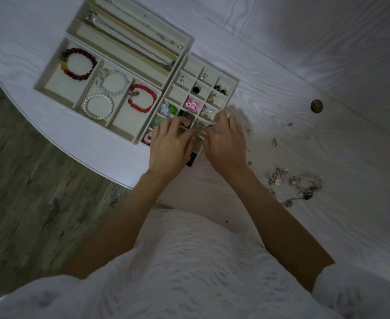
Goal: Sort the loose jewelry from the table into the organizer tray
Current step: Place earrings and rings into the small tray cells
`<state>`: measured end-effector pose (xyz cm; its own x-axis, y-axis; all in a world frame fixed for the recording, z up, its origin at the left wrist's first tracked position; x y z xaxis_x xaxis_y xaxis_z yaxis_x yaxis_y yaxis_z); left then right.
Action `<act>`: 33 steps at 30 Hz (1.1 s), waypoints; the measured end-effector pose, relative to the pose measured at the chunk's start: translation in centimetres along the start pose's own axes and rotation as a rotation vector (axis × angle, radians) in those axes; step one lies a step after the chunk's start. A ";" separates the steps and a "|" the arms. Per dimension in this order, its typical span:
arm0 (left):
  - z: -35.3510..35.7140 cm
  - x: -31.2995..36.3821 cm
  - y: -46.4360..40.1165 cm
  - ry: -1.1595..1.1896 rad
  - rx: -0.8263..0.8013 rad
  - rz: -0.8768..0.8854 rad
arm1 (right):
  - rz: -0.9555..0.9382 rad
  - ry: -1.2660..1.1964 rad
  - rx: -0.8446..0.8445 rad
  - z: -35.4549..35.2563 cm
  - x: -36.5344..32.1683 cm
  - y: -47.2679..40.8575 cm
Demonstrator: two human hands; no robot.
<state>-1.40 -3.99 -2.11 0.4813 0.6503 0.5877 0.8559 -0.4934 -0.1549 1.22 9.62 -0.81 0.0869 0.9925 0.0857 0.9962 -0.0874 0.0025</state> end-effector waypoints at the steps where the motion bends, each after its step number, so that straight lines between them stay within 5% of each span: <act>1: 0.0 -0.1 -0.6 -0.035 -0.028 0.012 | 0.007 -0.003 0.008 0.0 -0.1 0.0; 8: 0.6 -1.2 -2.1 -0.117 -0.150 0.022 | 0.045 -0.052 -0.002 0.1 -0.5 -0.2; 20: 0.8 -1.1 -1.4 -0.023 -0.024 0.065 | 0.002 -0.171 0.055 -1.0 1.8 1.1; 28: 1.8 2.1 0.8 0.047 -0.171 0.077 | 0.727 -0.278 -0.106 2.0 13.1 5.6; 33: 1.4 3.1 0.5 0.018 -0.166 -0.004 | 0.700 -0.316 -0.180 2.8 13.1 4.7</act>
<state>0.83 -1.41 -1.52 0.4728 0.6429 0.6027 0.8142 -0.5803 -0.0198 7.11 22.44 -2.44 0.7191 0.6763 -0.1597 0.6939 -0.6869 0.2161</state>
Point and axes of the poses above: each hand's wrist, its own y-axis away from the middle knuckle, its own z-axis out of the palm, x = y × z, the point moved 2 cm from there along -y, towards the middle knuckle, and after that the axes turned 13 degrees about y, right-handed, at the moved point
